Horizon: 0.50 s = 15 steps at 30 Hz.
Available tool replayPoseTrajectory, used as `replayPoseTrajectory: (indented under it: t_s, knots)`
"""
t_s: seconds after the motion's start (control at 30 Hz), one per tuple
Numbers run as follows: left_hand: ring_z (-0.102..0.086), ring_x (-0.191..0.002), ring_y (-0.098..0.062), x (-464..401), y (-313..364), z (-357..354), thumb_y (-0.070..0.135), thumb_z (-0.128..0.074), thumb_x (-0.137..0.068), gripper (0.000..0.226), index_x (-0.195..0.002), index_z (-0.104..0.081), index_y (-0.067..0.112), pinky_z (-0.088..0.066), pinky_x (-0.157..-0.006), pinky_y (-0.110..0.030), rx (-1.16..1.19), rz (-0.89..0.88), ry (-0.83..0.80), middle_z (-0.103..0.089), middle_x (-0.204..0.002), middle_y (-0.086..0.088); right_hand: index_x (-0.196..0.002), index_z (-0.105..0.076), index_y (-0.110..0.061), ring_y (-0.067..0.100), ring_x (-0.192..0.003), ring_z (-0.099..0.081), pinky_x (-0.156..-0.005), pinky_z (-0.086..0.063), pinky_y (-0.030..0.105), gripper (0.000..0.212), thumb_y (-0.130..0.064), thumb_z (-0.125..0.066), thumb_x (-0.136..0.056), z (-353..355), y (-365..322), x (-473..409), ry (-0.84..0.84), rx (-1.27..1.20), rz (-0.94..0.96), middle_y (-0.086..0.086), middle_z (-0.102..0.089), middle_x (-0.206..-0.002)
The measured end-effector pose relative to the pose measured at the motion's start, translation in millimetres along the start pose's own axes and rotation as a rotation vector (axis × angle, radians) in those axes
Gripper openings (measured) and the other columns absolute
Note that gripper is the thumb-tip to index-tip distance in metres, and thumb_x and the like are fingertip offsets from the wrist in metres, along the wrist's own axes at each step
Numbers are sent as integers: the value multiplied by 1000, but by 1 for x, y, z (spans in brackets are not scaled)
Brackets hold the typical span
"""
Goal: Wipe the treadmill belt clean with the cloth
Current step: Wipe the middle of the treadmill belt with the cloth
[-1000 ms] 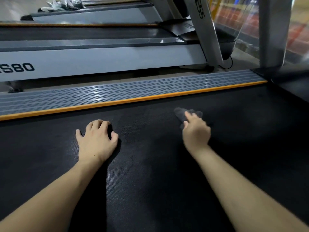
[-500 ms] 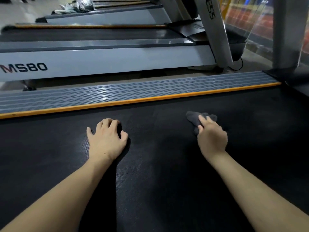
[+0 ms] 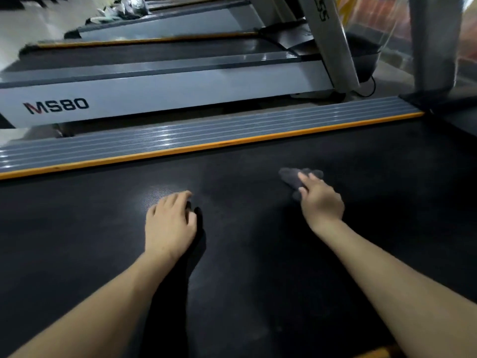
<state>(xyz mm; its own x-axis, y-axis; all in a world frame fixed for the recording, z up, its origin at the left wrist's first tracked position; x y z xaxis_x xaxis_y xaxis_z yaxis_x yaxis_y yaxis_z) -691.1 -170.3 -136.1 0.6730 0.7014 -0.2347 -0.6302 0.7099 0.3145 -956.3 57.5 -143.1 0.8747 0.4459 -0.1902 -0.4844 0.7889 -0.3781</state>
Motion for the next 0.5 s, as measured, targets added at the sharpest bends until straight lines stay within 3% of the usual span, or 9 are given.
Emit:
replayPoseTrajectory:
  t_s: [0.1,0.2,0.27,0.33,0.37,0.43,0.5]
  knots:
    - [-44,-135,-14,41,6,4,33,-44,-91,44,-133,-58,29,-31,-112,-40,-33,-8,-17,-57,-141,9,-136,-50,-34,26,-126,-48,-94,-43,36,38,-30,-47,-99,0,-24,13,24,65,-74,-2,-48,-144]
    - [-23,-152,-13,65,0,0,35,-38,-99,52,-151,-43,32,-16,-123,-43,-69,100,-145,-34,-163,10,-125,-54,-33,26,-111,-54,-75,-47,36,30,-29,-53,-95,-28,-115,57,-1,51,197,-2,-54,-124]
    - [-8,-157,-13,79,-2,-6,39,-31,-102,55,-158,-32,33,-6,-126,-44,-88,119,-198,-19,-169,10,-133,-50,-33,25,-121,-50,-82,-48,37,35,-27,-50,-98,-43,-166,93,-90,6,447,-3,-52,-135]
    - [-1,-157,-13,87,2,-10,42,-27,-104,57,-160,-27,32,-2,-127,-44,-96,108,-206,-11,-170,10,-140,-48,-31,23,-132,-45,-96,-45,37,39,-26,-46,-101,-41,-167,101,-197,-45,628,-4,-48,-147]
    - [-2,-157,-13,88,3,-11,42,-28,-104,57,-160,-29,32,-2,-127,-45,-94,107,-192,-12,-170,10,-138,-53,-28,23,-129,-50,-99,-45,36,39,-26,-47,-99,-36,-154,95,-151,-40,692,-1,-52,-145]
    - [-5,-157,-15,88,3,-10,43,-30,-103,55,-157,-34,32,-3,-126,-47,-90,108,-163,-18,-169,9,-132,-61,-24,28,-122,-58,-101,-44,35,39,-24,-52,-95,-24,-100,64,-13,-39,607,4,-59,-138]
    - [-6,-157,-17,87,4,-11,45,-29,-103,54,-155,-37,34,-3,-126,-50,-86,101,-156,-21,-168,9,-138,-55,-30,26,-132,-49,-105,-39,34,41,-24,-54,-97,-7,-35,30,-22,-27,276,0,-49,-148]
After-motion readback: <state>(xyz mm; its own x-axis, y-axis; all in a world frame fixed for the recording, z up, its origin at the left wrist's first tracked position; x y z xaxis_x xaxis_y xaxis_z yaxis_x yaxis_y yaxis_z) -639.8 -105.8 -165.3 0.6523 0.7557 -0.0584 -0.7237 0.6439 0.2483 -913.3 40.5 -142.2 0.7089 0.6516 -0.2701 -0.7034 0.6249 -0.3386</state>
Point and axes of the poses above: each hand's wrist, its own x-axis away from the middle knuckle, its own z-axis out of the back of the hand, y = z × x, the point moved 5 cm from there along -x, towards the middle knuckle
